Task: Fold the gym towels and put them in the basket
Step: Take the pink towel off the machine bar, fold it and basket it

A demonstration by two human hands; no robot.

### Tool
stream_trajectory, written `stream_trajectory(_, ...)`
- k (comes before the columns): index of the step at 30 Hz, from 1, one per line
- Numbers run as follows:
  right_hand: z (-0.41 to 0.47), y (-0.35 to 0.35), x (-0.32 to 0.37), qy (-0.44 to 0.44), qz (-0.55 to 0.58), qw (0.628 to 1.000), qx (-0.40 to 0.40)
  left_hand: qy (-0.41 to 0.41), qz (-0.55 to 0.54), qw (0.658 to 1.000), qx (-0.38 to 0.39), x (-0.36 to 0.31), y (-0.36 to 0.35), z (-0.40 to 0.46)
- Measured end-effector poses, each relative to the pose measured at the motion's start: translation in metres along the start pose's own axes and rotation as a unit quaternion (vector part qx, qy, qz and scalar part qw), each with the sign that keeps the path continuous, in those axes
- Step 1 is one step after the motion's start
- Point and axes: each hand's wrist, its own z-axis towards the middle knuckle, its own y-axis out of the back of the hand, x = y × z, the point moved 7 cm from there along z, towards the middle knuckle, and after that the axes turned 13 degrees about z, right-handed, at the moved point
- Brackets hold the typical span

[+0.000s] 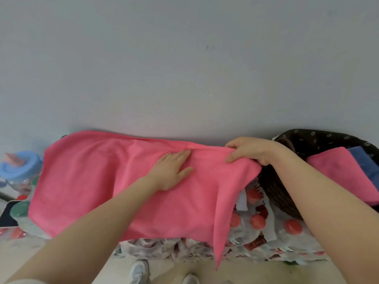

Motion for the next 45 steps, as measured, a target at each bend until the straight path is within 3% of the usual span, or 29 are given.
stream_trajectory(2, 0.005, 0.018, 0.007, 0.007, -0.188, 0.978, -0.089, 0.005, 0.049, 0.999, -0.019, -0.004, -0.003, -0.003)
stream_trajectory(5, 0.004, 0.032, 0.022, 0.019, -0.378, 0.881, -0.285, 0.009, 0.083, 0.996, -0.025, -0.009, -0.007, -0.003)
stream_trajectory(7, 0.004, 0.021, 0.027, 0.028, -0.458, 0.825, -0.330, 0.010, 0.063, 0.997, -0.032, -0.010, -0.005, -0.003)
stream_trajectory(9, 0.007, -0.002, 0.033, 0.077, -0.496, 0.798, -0.332, 0.012, 0.006, 0.998, -0.053, -0.006, 0.004, -0.009)
stream_trajectory(12, 0.014, -0.053, 0.056, 0.208, -0.472, 0.813, -0.270, 0.046, -0.063, 0.992, -0.099, 0.016, 0.020, -0.030)
stream_trajectory(15, 0.019, -0.112, 0.090, 0.325, -0.377, 0.851, -0.170, 0.096, -0.076, 0.986, -0.116, 0.052, 0.027, -0.058)
stream_trajectory(18, 0.025, -0.163, 0.131, 0.390, -0.292, 0.868, -0.097, 0.169, -0.087, 0.971, -0.143, 0.105, 0.035, -0.092)
stream_trajectory(23, 0.051, -0.236, 0.201, 0.434, -0.211, 0.875, -0.048, 0.263, -0.098, 0.945, -0.168, 0.194, 0.038, -0.151)
stream_trajectory(29, 0.104, -0.320, 0.254, 0.402, -0.289, 0.869, -0.009, 0.365, -0.167, 0.910, -0.109, 0.273, 0.014, -0.192)
stream_trajectory(32, 0.118, -0.350, 0.259, 0.376, -0.437, 0.815, 0.061, 0.321, -0.253, 0.911, -0.055, 0.282, 0.001, -0.188)
stream_trajectory(34, 0.119, -0.358, 0.260, 0.372, -0.476, 0.790, 0.101, 0.286, -0.291, 0.912, -0.048, 0.284, -0.001, -0.185)
stream_trajectory(38, 0.112, -0.340, 0.274, 0.368, -0.537, 0.758, 0.033, 0.246, -0.322, 0.912, -0.060, 0.286, 0.007, -0.182)
stream_trajectory(39, 0.109, -0.333, 0.280, 0.368, -0.546, 0.753, 0.003, 0.240, -0.372, 0.894, -0.066, 0.285, 0.011, -0.182)
stream_trajectory(43, 0.099, -0.307, 0.306, 0.345, -0.537, 0.752, -0.163, 0.226, -0.600, 0.764, -0.068, 0.275, 0.021, -0.179)
stream_trajectory(45, 0.099, -0.298, 0.309, 0.307, -0.526, 0.765, -0.211, 0.214, -0.632, 0.744, -0.037, 0.265, 0.019, -0.182)
